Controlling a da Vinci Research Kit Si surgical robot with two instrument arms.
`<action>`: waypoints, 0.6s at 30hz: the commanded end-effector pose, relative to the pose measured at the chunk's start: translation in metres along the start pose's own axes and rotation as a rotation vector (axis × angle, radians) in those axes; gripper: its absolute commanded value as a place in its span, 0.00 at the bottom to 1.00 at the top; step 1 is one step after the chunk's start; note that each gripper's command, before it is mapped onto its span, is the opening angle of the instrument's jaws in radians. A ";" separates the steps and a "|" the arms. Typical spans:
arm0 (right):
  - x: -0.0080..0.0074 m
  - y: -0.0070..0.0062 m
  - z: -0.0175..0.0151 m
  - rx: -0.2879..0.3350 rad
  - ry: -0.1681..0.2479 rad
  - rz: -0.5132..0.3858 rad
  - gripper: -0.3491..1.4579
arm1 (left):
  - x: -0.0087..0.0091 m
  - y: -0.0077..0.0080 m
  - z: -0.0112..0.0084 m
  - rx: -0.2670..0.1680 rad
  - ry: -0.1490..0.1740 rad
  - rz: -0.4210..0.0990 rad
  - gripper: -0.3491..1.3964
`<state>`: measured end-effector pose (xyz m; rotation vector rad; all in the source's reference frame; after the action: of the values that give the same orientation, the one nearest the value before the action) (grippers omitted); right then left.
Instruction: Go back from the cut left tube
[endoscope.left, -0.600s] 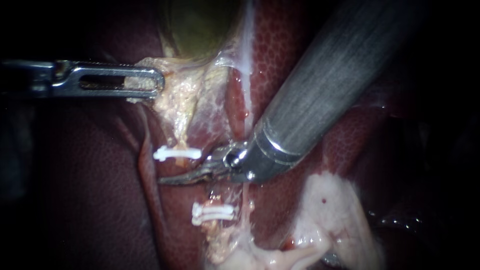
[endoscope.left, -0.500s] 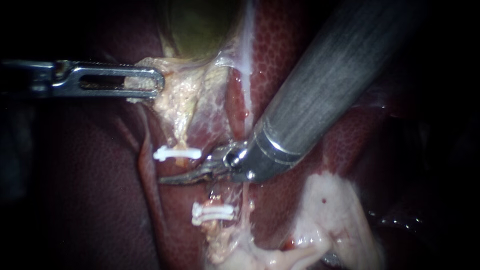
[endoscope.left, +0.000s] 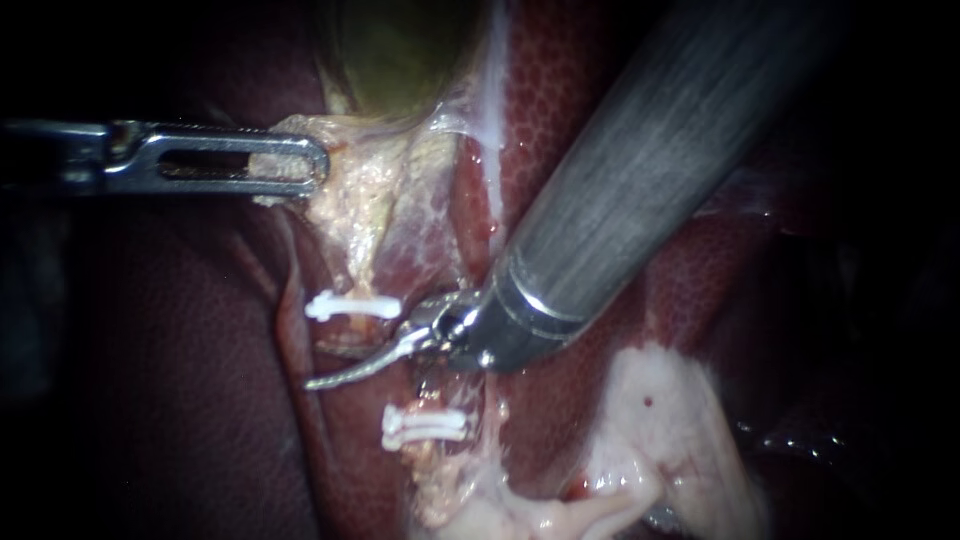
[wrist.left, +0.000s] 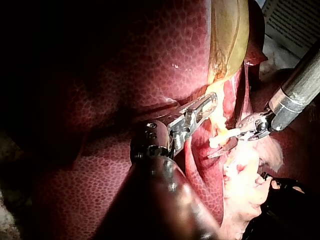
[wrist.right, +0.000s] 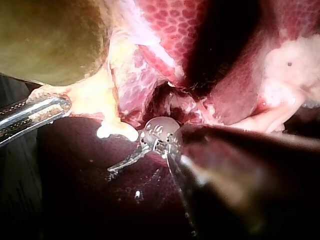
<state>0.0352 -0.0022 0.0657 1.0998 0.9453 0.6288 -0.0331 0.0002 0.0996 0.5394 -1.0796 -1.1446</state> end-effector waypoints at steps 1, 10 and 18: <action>0.0000 0.0000 0.0001 0.006 0.003 -0.008 0.90 | 0.0000 0.0000 0.0000 0.000 0.000 0.000 0.03; -0.0004 -0.0005 0.0001 0.011 0.000 -0.082 0.97 | 0.0000 0.0000 0.0000 0.000 0.000 0.000 0.03; -0.0018 -0.0020 -0.0018 -0.010 0.006 -0.247 0.98 | 0.0000 0.0000 -0.0001 0.000 0.000 0.000 0.03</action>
<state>0.0323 -0.0037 0.0641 0.9460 1.0692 0.4197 -0.0330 0.0002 0.0995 0.5388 -1.0794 -1.1445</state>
